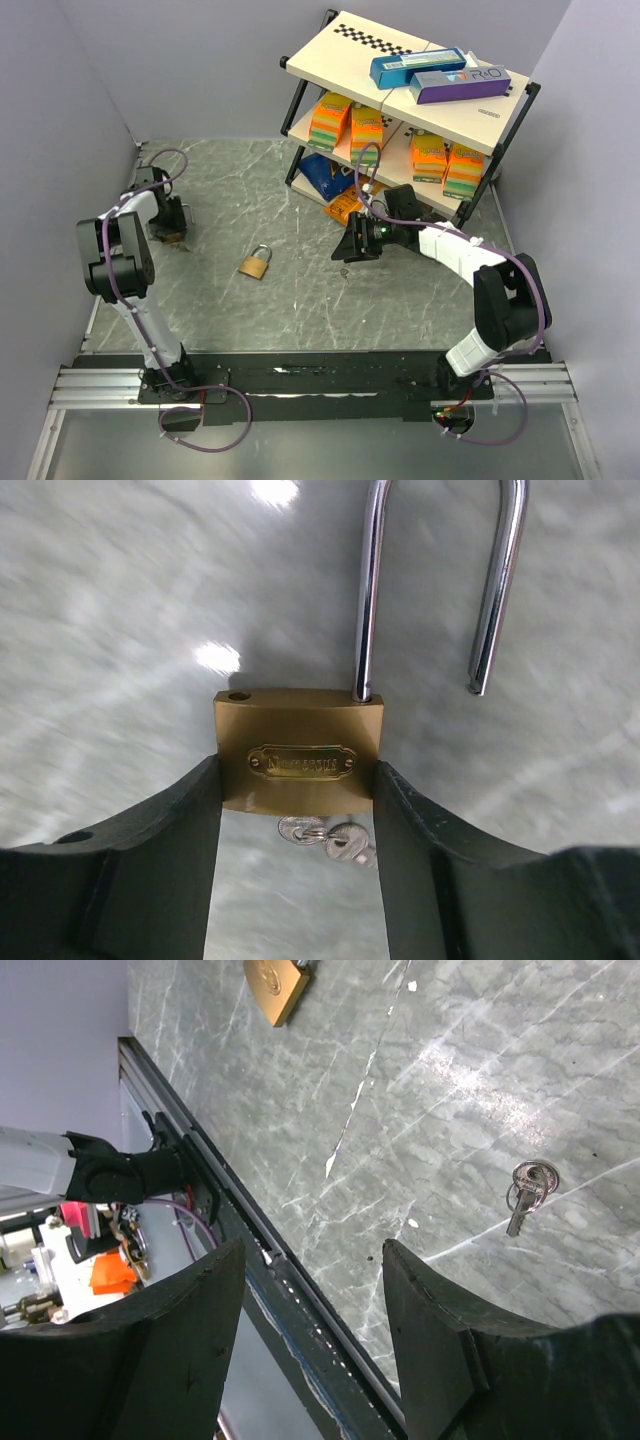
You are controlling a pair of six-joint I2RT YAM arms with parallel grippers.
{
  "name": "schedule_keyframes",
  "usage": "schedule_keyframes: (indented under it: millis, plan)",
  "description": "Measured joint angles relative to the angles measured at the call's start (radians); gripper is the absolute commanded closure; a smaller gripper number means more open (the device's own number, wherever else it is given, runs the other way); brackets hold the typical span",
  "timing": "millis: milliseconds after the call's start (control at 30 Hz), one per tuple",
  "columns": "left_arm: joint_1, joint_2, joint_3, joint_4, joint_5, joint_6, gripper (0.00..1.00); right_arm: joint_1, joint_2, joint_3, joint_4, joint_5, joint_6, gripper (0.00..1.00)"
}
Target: Unlock with the key
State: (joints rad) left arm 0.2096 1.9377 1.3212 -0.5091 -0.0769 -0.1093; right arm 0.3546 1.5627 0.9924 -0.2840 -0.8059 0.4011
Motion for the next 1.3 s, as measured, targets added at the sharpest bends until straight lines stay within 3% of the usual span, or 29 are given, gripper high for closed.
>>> schedule_keyframes:
  millis: [300,433,633,667,800,833,867,967,1100,1300]
  plan:
    - [0.093,0.08,0.098,0.042,-0.001,0.079,0.99,0.0,0.029,0.002,-0.022,0.0,-0.006,0.37]
    - [0.117,0.104,0.129,0.053,0.013,0.097,0.92,0.0,0.035,0.002,-0.028,-0.002,-0.006,0.37]
    - [0.126,0.121,0.151,0.053,0.033,0.117,0.63,0.0,0.043,0.002,-0.031,-0.008,-0.007,0.37]
    - [0.126,0.122,0.153,0.057,0.033,0.117,0.49,0.0,0.043,0.002,-0.032,-0.008,-0.007,0.37]
    - [0.126,0.12,0.15,0.062,0.031,0.115,0.25,0.0,0.043,0.002,-0.031,-0.009,-0.006,0.37]
    - [0.126,0.118,0.145,0.068,0.031,0.114,0.07,0.0,0.043,0.002,-0.031,-0.01,-0.006,0.37]
    - [0.127,0.115,0.137,0.078,0.037,0.115,0.04,0.0,0.043,0.002,-0.03,-0.011,-0.006,0.37]
    - [0.128,0.083,0.092,0.094,0.04,0.1,0.01,0.0,0.043,0.002,-0.029,-0.015,-0.006,0.37]
    - [0.127,0.006,0.019,0.089,0.046,0.08,0.04,0.0,0.04,0.002,-0.03,-0.014,-0.009,0.37]
    - [0.09,-0.217,-0.042,0.087,0.034,0.048,0.04,0.0,-0.011,0.002,-0.059,0.046,-0.04,0.37]
